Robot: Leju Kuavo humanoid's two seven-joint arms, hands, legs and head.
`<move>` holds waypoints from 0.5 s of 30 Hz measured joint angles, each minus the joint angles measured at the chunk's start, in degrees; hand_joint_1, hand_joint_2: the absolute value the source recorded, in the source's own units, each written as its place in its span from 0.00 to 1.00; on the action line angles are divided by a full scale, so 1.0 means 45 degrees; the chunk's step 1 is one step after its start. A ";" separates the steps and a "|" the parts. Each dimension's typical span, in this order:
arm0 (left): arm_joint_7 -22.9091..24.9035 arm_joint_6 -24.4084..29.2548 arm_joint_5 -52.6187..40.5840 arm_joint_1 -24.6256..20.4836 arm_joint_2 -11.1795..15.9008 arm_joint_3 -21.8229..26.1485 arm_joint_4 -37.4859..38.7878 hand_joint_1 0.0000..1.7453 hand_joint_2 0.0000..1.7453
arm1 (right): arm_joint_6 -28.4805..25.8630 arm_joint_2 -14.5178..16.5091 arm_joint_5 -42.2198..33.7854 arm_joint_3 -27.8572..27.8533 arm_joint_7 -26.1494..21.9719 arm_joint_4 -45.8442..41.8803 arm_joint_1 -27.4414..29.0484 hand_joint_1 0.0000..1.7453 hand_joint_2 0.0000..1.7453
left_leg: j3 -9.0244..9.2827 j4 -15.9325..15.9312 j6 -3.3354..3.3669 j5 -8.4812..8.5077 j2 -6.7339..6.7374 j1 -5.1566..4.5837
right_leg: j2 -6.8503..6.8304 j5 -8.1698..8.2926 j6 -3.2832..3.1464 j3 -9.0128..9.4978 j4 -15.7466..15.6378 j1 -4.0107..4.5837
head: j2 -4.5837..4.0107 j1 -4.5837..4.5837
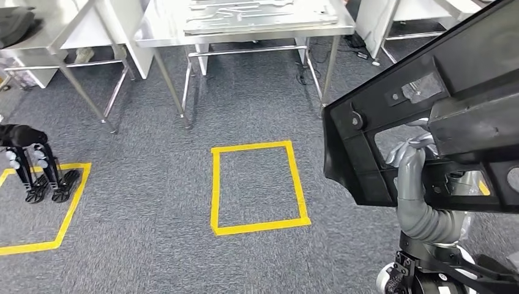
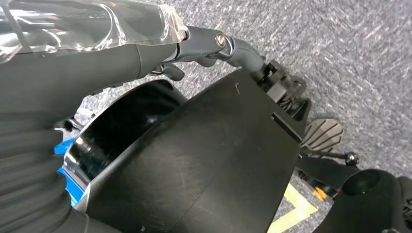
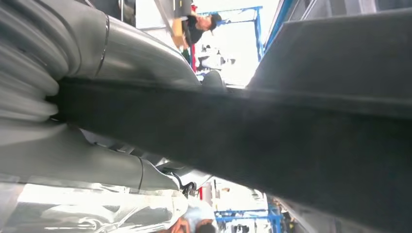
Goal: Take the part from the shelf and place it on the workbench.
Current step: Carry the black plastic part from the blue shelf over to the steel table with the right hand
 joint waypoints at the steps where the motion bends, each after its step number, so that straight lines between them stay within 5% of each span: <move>1: -0.0002 -0.0001 -0.0018 -0.0006 -0.0001 0.0000 0.0000 0.00 1.00 | 0.0011 -0.0005 0.0036 0.0002 0.0002 0.0000 -0.0017 1.00 1.00 | -0.0082 0.0211 -0.0034 -0.0168 -0.0004 0.0032 | 0.0061 0.0014 -0.0095 -0.0023 0.0017 0.0020 | 0.0000 -0.0004; 5: 0.0007 -0.0022 -0.0047 -0.0080 -0.0011 -0.0004 0.0000 0.00 1.00 | 0.0035 -0.0012 0.0237 0.0017 0.0039 -0.0001 -0.0042 1.00 1.00 | -0.1525 0.3380 -0.0040 -0.1738 -0.0171 -0.0013 | 0.0284 0.0080 -0.0315 -0.0106 0.0014 0.0156 | 0.0000 -0.0033; 7: 0.0010 -0.0018 -0.0046 -0.0133 -0.0027 -0.0005 0.0000 0.00 1.00 | 0.0035 -0.0012 0.0334 0.0034 0.0068 0.0000 -0.0034 1.00 1.00 | -0.1851 0.4080 0.0120 -0.1798 -0.0221 -0.0103 | 0.0431 0.0091 -0.0368 -0.0123 0.0015 0.0298 | 0.0000 -0.0042; 10: 0.0033 0.0017 -0.0075 -0.0071 -0.0051 -0.0034 0.0001 0.00 1.00 | 0.0034 -0.0012 0.0420 0.0052 0.0090 -0.0005 -0.0034 1.00 1.00 | -0.0755 0.1749 0.0729 -0.0559 -0.0348 -0.0393 | 0.0654 0.0105 -0.0419 -0.0090 0.0008 0.0468 | 0.0000 -0.0039; 12: 0.0041 0.0042 -0.0086 -0.0039 -0.0044 -0.0064 0.0004 0.00 1.00 | 0.0032 -0.0012 0.0453 0.0053 0.0102 -0.0006 -0.0030 1.00 1.00 | -0.0204 0.0527 0.1097 -0.0151 -0.0464 -0.0546 | 0.0706 0.0114 -0.0445 -0.0089 -0.0002 0.0473 | 0.0000 -0.0027; 15: 0.0044 0.0070 -0.0086 -0.0034 -0.0045 -0.0081 0.0010 0.00 1.00 | 0.0021 -0.0016 0.0500 0.0055 0.0128 -0.0010 -0.0027 1.00 1.00 | -0.0140 0.0340 0.1179 -0.0176 -0.0447 -0.0579 | 0.0728 0.0119 -0.0430 -0.0126 0.0004 0.0473 | 0.0000 -0.0011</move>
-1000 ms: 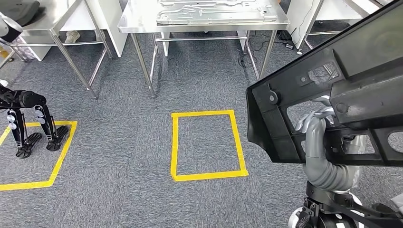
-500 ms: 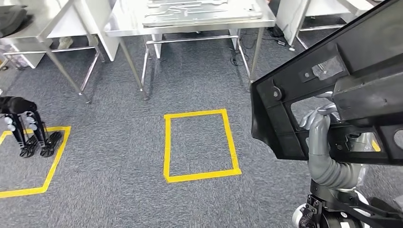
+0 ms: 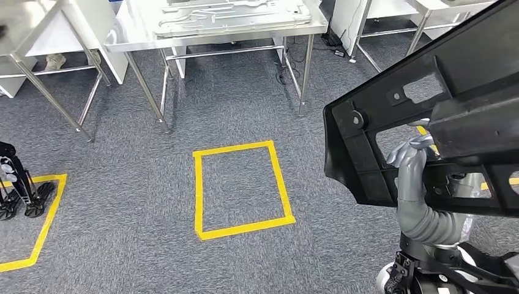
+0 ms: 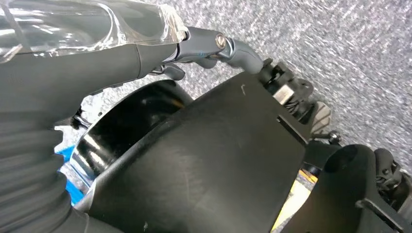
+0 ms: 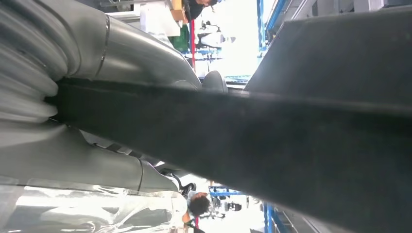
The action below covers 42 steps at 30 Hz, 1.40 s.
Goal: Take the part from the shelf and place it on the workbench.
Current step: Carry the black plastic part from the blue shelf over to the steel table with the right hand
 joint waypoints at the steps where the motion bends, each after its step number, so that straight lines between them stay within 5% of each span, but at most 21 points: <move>1: -0.0002 0.0023 0.0002 0.0007 -0.0010 -0.0009 0.0002 0.00 1.00 | -0.0011 -0.0005 0.0051 0.0001 0.0039 -0.0005 0.0007 1.00 1.00 | 0.0002 -0.0082 -0.0130 0.0042 0.0023 -0.0011 | 0.0003 -0.0015 -0.0021 -0.0033 0.0029 0.0030 | 0.0000 0.0006; 4: -0.0208 0.0044 0.0073 0.0025 -0.0044 -0.0036 0.0005 0.00 1.00 | -0.0051 -0.0027 0.0368 0.0039 0.0312 -0.0014 0.0037 1.00 1.00 | -0.0015 -0.0245 -0.0623 0.0116 0.0015 -0.0024 | -0.0065 -0.0043 -0.0128 -0.0092 0.0082 0.0068 | 0.0000 0.0021; 5: -0.0293 0.0012 0.0115 0.0026 -0.0047 -0.0052 0.0005 0.00 1.00 | -0.0057 -0.0032 0.0449 0.0053 0.0381 -0.0014 0.0041 1.00 1.00 | -0.0022 -0.0233 -0.0653 0.0098 0.0003 -0.0020 | -0.0086 -0.0030 -0.0129 -0.0086 0.0067 0.0054 | 0.0000 0.0023; 16: -0.0486 -0.0250 0.0261 0.0037 -0.0050 -0.0203 0.0005 0.00 1.00 | -0.0024 -0.0040 0.0586 0.0076 0.0480 -0.0016 0.0039 1.00 1.00 | -0.0031 -0.0216 -0.0594 0.0073 0.0008 -0.0053 | -0.0082 0.0008 -0.0026 -0.0060 -0.0042 -0.0036 | 0.0000 0.0024; 20: -0.0460 -0.0475 0.0408 0.0069 -0.0072 -0.0209 0.0007 0.00 1.00 | 0.0069 -0.0046 0.0615 0.0083 0.0430 -0.0066 0.0064 1.00 1.00 | 0.0370 -0.0812 -0.0179 0.0049 0.0031 0.0075 | -0.0141 0.0346 0.0238 -0.0002 0.0234 -0.0005 | 0.0000 0.0028; 23: -0.0506 -0.0499 0.0493 0.0100 -0.0077 -0.0212 0.0010 0.00 1.00 | 0.0100 -0.0057 0.0574 0.0094 0.0261 -0.0104 0.0054 1.00 1.00 | 0.0801 -0.1018 -0.0180 0.0058 0.0106 0.0303 | -0.0312 -0.0563 0.0256 -0.0639 0.1688 -0.0016 | 0.0000 0.0074; 25: -0.0533 -0.0474 0.0506 0.0128 -0.0077 -0.0214 0.0010 0.00 1.00 | 0.0105 -0.0062 0.0510 0.0101 0.0189 -0.0107 0.0119 1.00 1.00 | 0.0905 -0.1010 -0.0345 -0.0052 0.0153 0.0444 | -0.0369 -0.1154 0.0397 -0.1528 0.3180 -0.0181 | 0.0000 0.0078; 26: -0.0543 -0.0463 0.0516 0.0143 -0.0077 -0.0212 0.0010 0.00 1.00 | 0.0108 -0.0063 0.0482 0.0104 0.0163 -0.0107 0.0157 1.00 1.00 | 0.0989 -0.1003 -0.0467 -0.0135 0.0166 0.0545 | -0.0402 -0.1136 0.0529 -0.1745 0.3399 -0.0288 | 0.0000 0.0079; 27: -0.0549 -0.0453 0.0526 0.0158 -0.0077 -0.0211 0.0010 0.00 1.00 | 0.0118 -0.0064 0.0467 0.0109 0.0136 -0.0107 0.0185 1.00 1.00 | 0.1108 -0.0990 -0.0616 -0.0239 0.0168 0.0672 | -0.0448 -0.0882 0.0730 -0.1691 0.3093 -0.0411 | 0.0000 0.0079; 30: -0.0520 -0.0406 0.0557 0.0185 -0.0013 -0.0209 0.0047 0.00 1.00 | 0.0142 -0.0062 0.0455 0.0137 0.0074 -0.0096 0.0235 1.00 1.00 | 0.1498 -0.0826 -0.1193 -0.0707 0.0180 0.0997 | -0.0728 0.0257 0.1364 -0.0692 0.0608 -0.0817 | -0.0001 0.0157; 32: -0.0494 -0.0377 0.0599 0.0186 0.0029 -0.0209 0.0089 0.00 1.00 | 0.0146 -0.0064 0.0437 0.0164 0.0060 -0.0085 0.0285 1.00 1.00 | 0.1578 -0.0736 -0.1488 -0.0972 0.0229 0.0994 | -0.0854 0.0273 0.1201 -0.0561 0.0162 -0.0862 | -0.0001 0.0221; 35: -0.0471 -0.0354 0.0654 0.0136 0.0016 -0.0213 0.0097 0.00 1.00 | 0.0164 -0.0077 0.0419 0.0181 0.0050 -0.0109 0.0344 1.00 1.00 | 0.1273 0.0033 -0.1671 -0.0683 0.0253 0.1051 | -0.0731 -0.0060 0.0521 -0.0555 0.0402 -0.0783 | 0.0001 0.0158; 37: -0.0447 -0.0347 0.0668 0.0033 0.0016 -0.0214 0.0097 0.00 1.00 | 0.0180 -0.0074 0.0438 0.0183 0.0032 -0.0139 0.0322 1.00 1.00 | 0.0144 0.1786 -0.1635 -0.0245 0.0237 0.1036 | -0.0684 -0.0266 0.0292 -0.0298 0.0399 -0.0677 | 0.0002 0.0118; 38: -0.0437 -0.0346 0.0675 -0.0005 0.0016 -0.0210 0.0097 0.00 1.00 | 0.0185 -0.0074 0.0453 0.0186 0.0022 -0.0149 0.0319 1.00 1.00 | -0.0564 0.2745 -0.1582 -0.0310 0.0227 0.0974 | -0.0674 -0.0396 0.0214 -0.0137 0.0383 -0.0619 | 0.0002 0.0109; 40: -0.0421 -0.0350 0.0681 -0.0069 0.0016 -0.0202 0.0095 0.00 1.00 | 0.0185 -0.0076 0.0465 0.0191 0.0030 -0.0150 0.0328 1.00 1.00 | -0.1739 0.3938 -0.1444 -0.1280 0.0216 0.0774 | -0.0616 -0.0706 0.0101 0.0288 0.0327 -0.0473 | 0.0002 0.0096; 42: -0.0401 -0.0352 0.0680 -0.0114 0.0006 -0.0198 0.0092 0.00 1.00 | 0.0185 -0.0079 0.0470 0.0193 0.0048 -0.0150 0.0332 1.00 1.00 | -0.2265 0.3799 -0.1170 -0.2457 0.0201 0.0529 | -0.0509 -0.1067 0.0006 0.0847 0.0252 -0.0275 | 0.0001 0.0087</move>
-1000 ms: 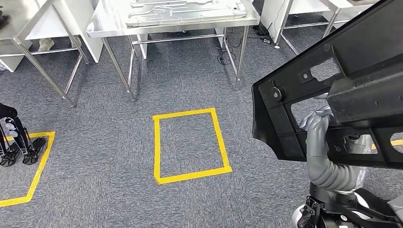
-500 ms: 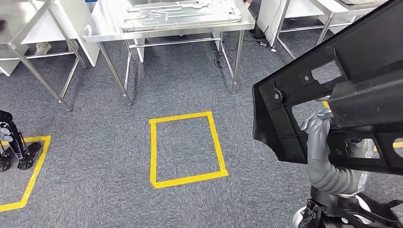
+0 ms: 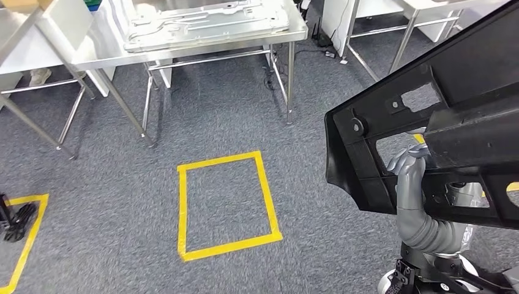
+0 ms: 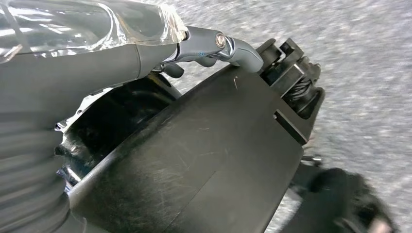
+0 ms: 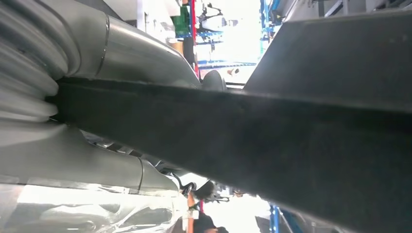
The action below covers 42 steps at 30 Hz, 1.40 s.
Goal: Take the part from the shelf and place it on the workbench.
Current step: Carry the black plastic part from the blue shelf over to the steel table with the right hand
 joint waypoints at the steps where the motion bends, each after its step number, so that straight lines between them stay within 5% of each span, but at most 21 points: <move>1: 0.0016 0.0001 -0.0002 -0.0010 -0.0009 -0.0001 0.0000 0.00 1.00 | 0.0000 0.0000 0.0002 0.0000 0.0010 0.0000 -0.0002 1.00 1.00 | -0.0080 -0.0483 0.0193 -0.0154 -0.0023 -0.0140 | 0.0056 -0.0194 -0.0043 0.0294 -0.0032 0.0111 | 0.0000 -0.0002; 2: 0.0031 0.0006 -0.0002 -0.0005 -0.0017 -0.0001 0.0000 0.00 1.00 | 0.0000 0.0000 0.0006 0.0000 0.0018 0.0000 -0.0004 1.00 1.00 | -0.0086 -0.1172 0.0435 0.0233 -0.0074 -0.0290 | 0.0097 -0.0389 -0.0088 0.0561 -0.0060 0.0215 | -0.0001 -0.0004; 4: 0.0063 0.0040 -0.0005 0.0023 -0.0016 -0.0004 0.0000 0.00 1.00 | -0.0011 0.0000 0.0013 0.0002 0.0051 0.0005 0.0001 1.00 1.00 | 0.0005 -0.2598 0.0957 0.2351 -0.0343 -0.0604 | 0.0229 -0.0769 -0.0120 0.0995 -0.0106 0.0340 | -0.0001 0.0033; 6: 0.0115 0.0066 -0.0001 0.0033 -0.0028 -0.0006 0.0000 0.00 1.00 | -0.0028 0.0000 0.0022 0.0012 0.0096 0.0007 0.0001 1.00 1.00 | 0.0286 -0.3334 0.1191 0.3745 -0.0528 -0.0804 | 0.0382 -0.1004 -0.0073 0.1344 -0.0237 0.0340 | 0.0000 0.0062; 8: 0.0169 0.0063 0.0004 0.0016 -0.0060 -0.0009 0.0000 0.00 1.00 | -0.0034 -0.0001 0.0036 0.0017 0.0121 -0.0012 -0.0016 1.00 1.00 | 0.0740 -0.3592 0.1187 0.3621 -0.0477 -0.0816 | 0.0423 -0.0733 0.0030 0.1331 0.0162 0.0312 | 0.0001 0.0044; 11: 0.0264 0.0119 0.0007 0.0036 -0.0081 -0.0011 0.0000 0.00 1.00 | -0.0053 -0.0004 0.0072 0.0015 0.0139 -0.0034 -0.0022 1.00 1.00 | 0.1429 -0.3990 0.1266 0.3362 -0.0422 -0.0679 | 0.0174 -0.0051 0.0201 -0.0216 0.2677 0.0305 | 0.0003 0.0036; 13: 0.0333 0.0175 0.0012 0.0083 -0.0090 -0.0011 0.0000 0.00 1.00 | -0.0075 -0.0011 0.0085 0.0015 0.0160 -0.0034 -0.0004 1.00 1.00 | 0.1834 -0.4080 0.1280 0.3063 -0.0425 -0.0617 | 0.0095 -0.0884 0.0299 -0.1310 0.3677 0.0287 | 0.0004 0.0045; 15: 0.0432 0.0211 0.0044 0.0125 -0.0107 -0.0011 0.0000 0.00 1.00 | -0.0086 -0.0021 0.0089 0.0015 0.0204 -0.0034 0.0010 1.00 1.00 | 0.2284 -0.4086 0.1224 0.2708 -0.0454 -0.0551 | 0.0071 -0.2032 0.0412 -0.1913 0.3475 0.0241 | 0.0003 0.0050; 16: 0.0494 0.0217 0.0064 0.0144 -0.0118 -0.0011 0.0000 0.00 1.00 | -0.0087 -0.0026 0.0086 0.0015 0.0232 -0.0034 0.0011 1.00 1.00 | 0.2525 -0.4083 0.1177 0.2513 -0.0470 -0.0521 | 0.0054 -0.2131 0.0469 -0.2019 0.2991 0.0214 | 0.0003 0.0050; 17: 0.0559 0.0211 0.0082 0.0162 -0.0130 -0.0011 0.0000 0.00 1.00 | -0.0087 -0.0030 0.0071 0.0015 0.0265 -0.0033 0.0012 1.00 1.00 | 0.2764 -0.4076 0.1121 0.2314 -0.0482 -0.0496 | 0.0030 -0.1740 0.0517 -0.2020 0.2282 0.0184 | 0.0003 0.0051; 20: 0.0692 0.0142 0.0099 0.0221 -0.0154 -0.0015 0.0004 0.00 1.00 | -0.0083 -0.0041 -0.0060 0.0021 0.0358 -0.0027 0.0024 1.00 1.00 | 0.3083 -0.4028 0.0908 0.1831 -0.0464 -0.0516 | -0.0092 0.1096 0.0425 -0.1897 0.0269 0.0161 | 0.0001 0.0056; 21: 0.0711 0.0117 0.0110 0.0218 -0.0162 -0.0015 0.0005 0.00 1.00 | -0.0075 -0.0044 -0.0110 0.0026 0.0395 -0.0032 0.0027 1.00 1.00 | 0.3066 -0.4039 0.0830 0.1768 -0.0445 -0.0536 | -0.0101 0.1669 0.0297 -0.1940 0.0011 0.0180 | 0.0001 0.0047; 22: 0.0720 0.0094 0.0123 0.0201 -0.0170 -0.0015 0.0005 0.00 1.00 | -0.0064 -0.0049 -0.0146 0.0029 0.0434 -0.0036 0.0028 1.00 1.00 | 0.3076 -0.4051 0.0767 0.1738 -0.0428 -0.0549 | -0.0081 0.1796 0.0150 -0.1992 -0.0072 0.0205 | 0.0001 0.0035; 25: 0.0743 0.0084 0.0181 0.0186 -0.0180 -0.0018 0.0005 0.00 1.00 | -0.0044 -0.0070 -0.0082 0.0034 0.0519 -0.0044 0.0023 1.00 1.00 | 0.2916 -0.3635 0.0570 0.1600 -0.0375 -0.0525 | -0.0048 0.1685 -0.0126 -0.1844 -0.0139 0.0124 | 0.0003 0.0001; 30: 0.0725 0.0120 0.0251 0.0031 -0.0175 -0.0004 0.0005 0.00 1.00 | -0.0045 -0.0089 0.0186 0.0036 0.0708 -0.0041 0.0011 1.00 1.00 | 0.0799 0.0004 0.0170 0.0254 -0.0330 -0.0320 | -0.0082 0.1340 -0.0221 -0.1456 -0.0153 0.0090 | 0.0004 -0.0073; 32: 0.0733 0.0154 0.0237 0.0000 -0.0175 -0.0006 0.0005 0.00 1.00 | -0.0047 -0.0092 0.0235 0.0039 0.0749 -0.0039 0.0011 1.00 1.00 | 0.0941 -0.0721 0.0238 0.0847 -0.0328 -0.0331 | -0.0056 0.1207 -0.0208 -0.1230 -0.0156 0.0123 | 0.0004 -0.0076; 35: 0.0758 0.0216 0.0223 0.0061 -0.0161 -0.0016 0.0011 0.00 1.00 | -0.0051 -0.0092 0.0272 0.0041 0.0769 -0.0040 0.0003 1.00 1.00 | 0.1930 -0.3459 0.0627 0.2306 -0.0257 -0.0474 | -0.0006 0.1060 -0.0165 -0.0959 -0.0197 0.0175 | 0.0004 -0.0066; 39: 0.0746 0.0246 0.0229 0.0095 -0.0164 -0.0017 0.0015 0.00 1.00 | -0.0069 -0.0102 0.0273 0.0047 0.0794 -0.0040 0.0000 1.00 1.00 | 0.2217 -0.4162 0.0756 0.2545 -0.0212 -0.0535 | 0.0007 0.0984 0.0048 -0.0987 -0.0194 0.0142 | 0.0003 -0.0066; 42: 0.0657 0.0245 0.0250 0.0116 -0.0185 -0.0021 0.0015 0.00 1.00 | -0.0091 -0.0149 0.0271 0.0049 0.0783 -0.0042 -0.0002 1.00 1.00 | 0.2438 -0.4334 0.0795 0.2638 -0.0191 -0.0407 | -0.0002 0.0243 0.0197 -0.1482 0.1072 0.0167 | 0.0004 -0.0050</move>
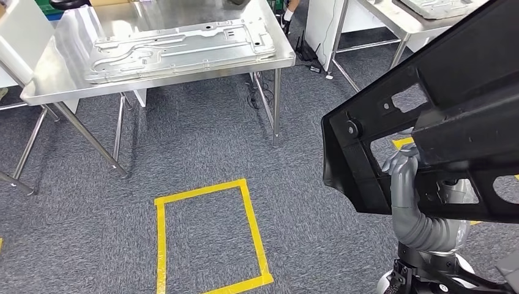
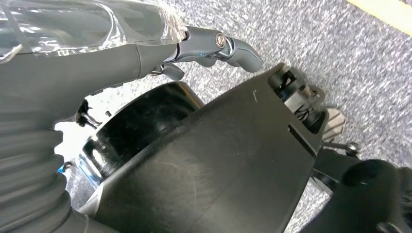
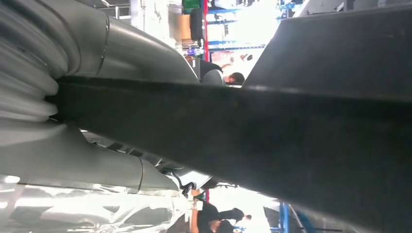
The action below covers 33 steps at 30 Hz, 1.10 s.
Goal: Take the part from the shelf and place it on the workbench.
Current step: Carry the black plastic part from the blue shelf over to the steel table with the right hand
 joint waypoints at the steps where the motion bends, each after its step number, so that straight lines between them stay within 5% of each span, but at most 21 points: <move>1: -0.0033 -0.0002 0.0007 0.0005 -0.0002 0.0000 0.0000 0.00 1.00 | -0.0002 -0.0015 -0.0008 0.0000 -0.0006 0.0001 0.0017 1.00 1.00 | 0.0028 -0.0002 0.0033 -0.0022 0.0006 0.0002 | 0.0000 -0.0425 0.0039 -0.0443 0.0910 0.0011 | 0.0000 0.0004; 3: -0.0040 -0.0005 0.0012 0.0011 -0.0005 0.0000 0.0000 0.00 1.00 | -0.0004 -0.0040 -0.0058 0.0000 -0.0028 0.0004 0.0075 1.00 1.00 | 0.0059 0.0004 0.0063 -0.0067 0.0006 0.0008 | -0.0002 -0.0933 0.0106 -0.1294 0.2476 -0.0015 | 0.0000 0.0006; 4: -0.0008 -0.0004 0.0012 0.0014 -0.0005 0.0000 0.0000 0.00 1.00 | -0.0001 -0.0046 -0.0101 0.0000 -0.0040 0.0004 0.0096 1.00 1.00 | 0.0082 0.0011 0.0052 -0.0096 -0.0007 0.0019 | -0.0005 -0.0824 0.0137 -0.1419 0.2615 -0.0035 | 0.0000 0.0006; 8: 0.0160 0.0045 0.0022 0.0010 0.0012 0.0000 0.0009 0.00 1.00 | 0.0011 -0.0062 -0.0237 0.0000 -0.0056 0.0010 0.0107 1.00 1.00 | 0.0225 0.0195 -0.0191 -0.0405 -0.0081 0.0073 | 0.0006 0.0700 0.0243 0.0051 -0.0453 -0.0164 | 0.0000 0.0018; 10: 0.0255 0.0067 0.0023 0.0000 0.0029 0.0000 0.0018 0.00 1.00 | 0.0029 -0.0064 -0.0271 0.0002 -0.0029 0.0022 0.0118 1.00 1.00 | 0.0191 0.0294 -0.0294 -0.0567 -0.0088 0.0023 | 0.0061 0.0734 0.0119 0.0348 -0.1048 -0.0164 | 0.0000 0.0014; 13: 0.0377 0.0117 0.0000 -0.0015 0.0039 0.0000 0.0019 0.00 1.00 | 0.0047 -0.0072 -0.0291 0.0005 0.0035 0.0043 0.0137 1.00 1.00 | 0.0146 0.0488 -0.0387 -0.0748 -0.0073 0.0060 | 0.0069 0.0678 -0.0134 0.0377 -0.1062 -0.0158 | 0.0000 -0.0018; 15: 0.0448 0.0164 -0.0006 -0.0045 0.0039 0.0001 0.0019 0.00 1.00 | 0.0047 -0.0075 -0.0295 0.0005 0.0048 0.0052 0.0137 1.00 1.00 | -0.0350 0.1582 -0.0551 -0.1292 -0.0045 0.0121 | 0.0026 0.0630 -0.0244 0.0454 -0.1074 -0.0182 | 0.0000 -0.0049; 17: 0.0469 0.0209 0.0008 -0.0129 0.0033 0.0006 0.0019 0.00 1.00 | 0.0046 -0.0078 -0.0295 0.0005 0.0051 0.0070 0.0145 1.00 1.00 | -0.1353 0.3477 -0.0669 -0.2029 -0.0030 0.0166 | -0.0017 0.0559 -0.0302 0.0519 -0.1072 -0.0168 | 0.0000 -0.0073; 19: 0.0464 0.0250 0.0017 -0.0218 0.0028 0.0009 0.0017 0.00 1.00 | 0.0036 -0.0078 -0.0294 0.0005 0.0063 0.0096 0.0155 1.00 1.00 | -0.1971 0.4469 -0.0656 -0.2146 -0.0029 0.0177 | -0.0029 0.0468 -0.0323 0.0620 -0.1072 -0.0135 | 0.0000 -0.0078; 21: 0.0460 0.0278 0.0005 -0.0213 0.0022 0.0004 0.0017 0.00 1.00 | 0.0018 -0.0078 -0.0290 0.0005 0.0081 0.0107 0.0156 1.00 1.00 | -0.1612 0.3412 -0.0480 -0.1273 -0.0030 0.0132 | -0.0002 0.0352 -0.0331 0.0811 -0.1079 -0.0068 | 0.0000 -0.0080; 24: 0.0466 0.0299 -0.0007 -0.0111 0.0051 -0.0007 0.0033 0.00 1.00 | 0.0001 -0.0079 -0.0282 0.0005 0.0118 0.0119 0.0147 1.00 1.00 | -0.0663 0.0936 0.0037 -0.0039 -0.0013 -0.0102 | 0.0024 0.0227 -0.0252 0.0979 -0.1136 -0.0077 | 0.0000 -0.0058; 27: 0.0467 0.0299 0.0011 -0.0081 0.0063 -0.0006 0.0038 0.00 1.00 | -0.0021 -0.0083 -0.0257 0.0004 0.0234 0.0148 0.0143 1.00 1.00 | -0.0456 0.0312 0.0207 -0.0002 -0.0023 -0.0259 | -0.0027 0.0231 0.0012 0.1018 -0.1333 -0.0177 | 0.0000 -0.0072; 29: 0.0491 0.0289 0.0009 -0.0072 0.0059 -0.0005 0.0036 0.00 1.00 | -0.0040 -0.0115 -0.0150 -0.0007 0.0365 0.0176 0.0119 1.00 1.00 | -0.0077 -0.0179 0.0233 0.0122 -0.0066 -0.0171 | -0.0057 0.0119 0.0106 0.1066 -0.1219 -0.0125 | 0.0000 -0.0058; 31: 0.0541 0.0277 0.0007 -0.0045 0.0047 -0.0009 0.0036 0.00 1.00 | -0.0081 -0.0157 0.0038 -0.0018 0.0541 0.0211 0.0096 1.00 1.00 | 0.0295 -0.0497 0.0232 0.0170 -0.0115 -0.0073 | -0.0056 -0.0370 0.0172 0.0532 -0.0035 -0.0094 | -0.0003 -0.0036; 33: 0.0573 0.0271 0.0007 -0.0027 0.0034 -0.0016 0.0038 0.00 1.00 | -0.0121 -0.0183 0.0192 -0.0019 0.0696 0.0263 0.0104 1.00 1.00 | 0.0469 -0.0506 0.0241 0.0040 -0.0193 -0.0066 | -0.0051 -0.0852 0.0264 -0.0496 0.1615 -0.0095 | -0.0004 -0.0033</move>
